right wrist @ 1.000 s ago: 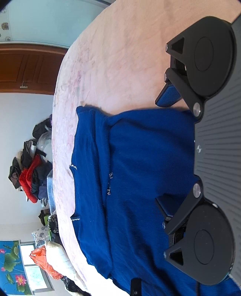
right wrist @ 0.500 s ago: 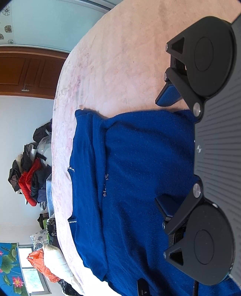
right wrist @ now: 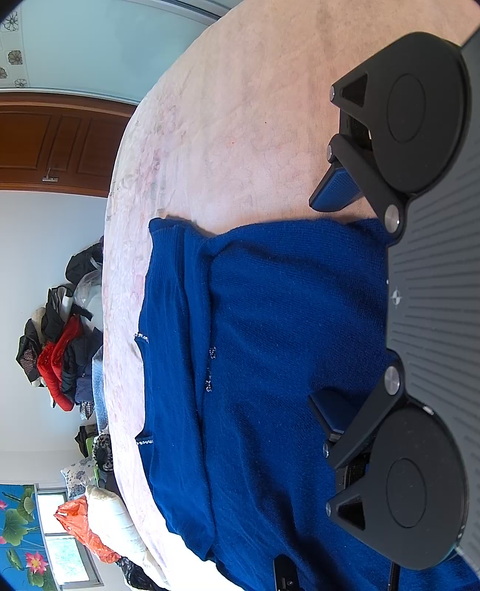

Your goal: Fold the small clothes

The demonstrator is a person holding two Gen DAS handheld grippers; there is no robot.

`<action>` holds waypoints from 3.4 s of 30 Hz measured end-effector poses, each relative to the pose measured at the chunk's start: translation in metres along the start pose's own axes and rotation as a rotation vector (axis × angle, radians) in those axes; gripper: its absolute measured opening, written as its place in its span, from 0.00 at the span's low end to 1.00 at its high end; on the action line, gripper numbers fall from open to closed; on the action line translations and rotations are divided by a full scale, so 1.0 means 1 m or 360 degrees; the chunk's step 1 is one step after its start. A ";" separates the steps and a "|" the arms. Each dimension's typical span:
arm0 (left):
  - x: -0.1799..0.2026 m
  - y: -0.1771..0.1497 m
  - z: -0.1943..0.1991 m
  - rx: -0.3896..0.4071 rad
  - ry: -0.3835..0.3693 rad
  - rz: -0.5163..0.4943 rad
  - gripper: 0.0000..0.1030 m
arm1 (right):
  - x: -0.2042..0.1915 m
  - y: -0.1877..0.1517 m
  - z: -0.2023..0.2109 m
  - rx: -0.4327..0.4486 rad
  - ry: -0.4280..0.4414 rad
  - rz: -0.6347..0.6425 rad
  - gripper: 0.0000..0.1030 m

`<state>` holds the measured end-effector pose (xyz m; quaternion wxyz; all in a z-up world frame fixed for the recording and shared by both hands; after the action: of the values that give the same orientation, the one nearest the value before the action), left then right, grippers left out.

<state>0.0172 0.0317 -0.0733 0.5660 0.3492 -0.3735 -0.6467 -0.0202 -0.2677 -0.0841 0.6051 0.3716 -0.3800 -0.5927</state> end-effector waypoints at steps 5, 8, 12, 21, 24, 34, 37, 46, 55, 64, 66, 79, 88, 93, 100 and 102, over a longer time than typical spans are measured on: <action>0.000 0.000 0.000 -0.0002 -0.0004 -0.0002 1.00 | 0.000 0.000 0.000 0.0000 0.0001 -0.0001 1.00; -0.004 0.003 0.004 -0.0034 -0.0051 -0.0024 1.00 | 0.003 0.001 0.002 0.0018 0.0012 -0.0045 0.99; -0.019 0.009 0.025 -0.0019 -0.0132 -0.0056 1.00 | 0.027 0.005 0.019 0.0094 0.0102 -0.0294 1.00; -0.057 -0.003 0.076 -0.0104 -0.0279 -0.0144 1.00 | 0.072 -0.004 0.080 0.0159 0.0393 -0.0485 1.00; -0.067 -0.004 0.087 -0.0178 -0.0350 -0.0192 1.00 | 0.081 -0.009 0.100 0.0125 0.0489 -0.0571 1.00; -0.116 -0.009 0.102 -0.0538 -0.0599 0.0208 1.00 | 0.082 -0.029 0.137 -0.0288 0.0941 -0.0677 0.80; -0.116 -0.015 0.103 -0.0619 -0.0594 0.0269 1.00 | 0.080 -0.041 0.142 -0.0400 0.0918 -0.0642 0.78; -0.114 -0.048 0.099 -0.0934 -0.0852 0.0507 0.99 | 0.063 -0.055 0.167 -0.0539 0.1143 -0.0538 0.78; -0.097 -0.068 0.085 -0.1099 -0.1033 0.0791 0.55 | 0.046 -0.068 0.160 -0.0588 0.1311 -0.0690 0.68; -0.097 -0.062 0.091 -0.1009 -0.1005 0.0788 0.09 | 0.040 -0.070 0.150 -0.0670 0.1221 -0.0668 0.13; -0.095 -0.053 0.096 -0.0954 -0.1024 0.0746 0.09 | 0.037 -0.065 0.157 -0.0633 0.1259 -0.0634 0.12; -0.096 0.018 0.110 -0.0543 -0.0993 0.0628 0.08 | 0.038 0.011 0.177 -0.0262 0.1176 -0.0477 0.11; -0.099 0.070 0.088 -0.0206 -0.0877 0.0668 0.08 | 0.044 0.048 0.164 0.0000 0.1148 -0.0563 0.11; -0.093 0.105 0.052 -0.0108 -0.0761 0.0688 0.08 | 0.059 0.080 0.134 0.0134 0.1090 -0.0611 0.11; -0.088 0.141 0.011 -0.0008 -0.0619 0.0748 0.08 | 0.066 0.116 0.068 0.0252 0.0967 -0.0693 0.11; -0.089 0.146 0.000 0.0008 -0.0592 0.0776 0.08 | 0.066 0.125 0.051 0.0283 0.0936 -0.0692 0.11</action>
<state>0.0958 0.1081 0.0574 0.6255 0.1264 -0.5451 -0.5437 -0.0112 -0.3311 0.0514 0.5138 0.6491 -0.1522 -0.5399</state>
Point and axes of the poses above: each gripper's, at about its wrist camera, not at the fingertips, and z roughly against the way its jaws point, x to its right, y to its top, the point moved 3 cm from there along -z, roughly the way its jaws point, and after that the axes turned 11 degrees about x, right-handed, at the moved point
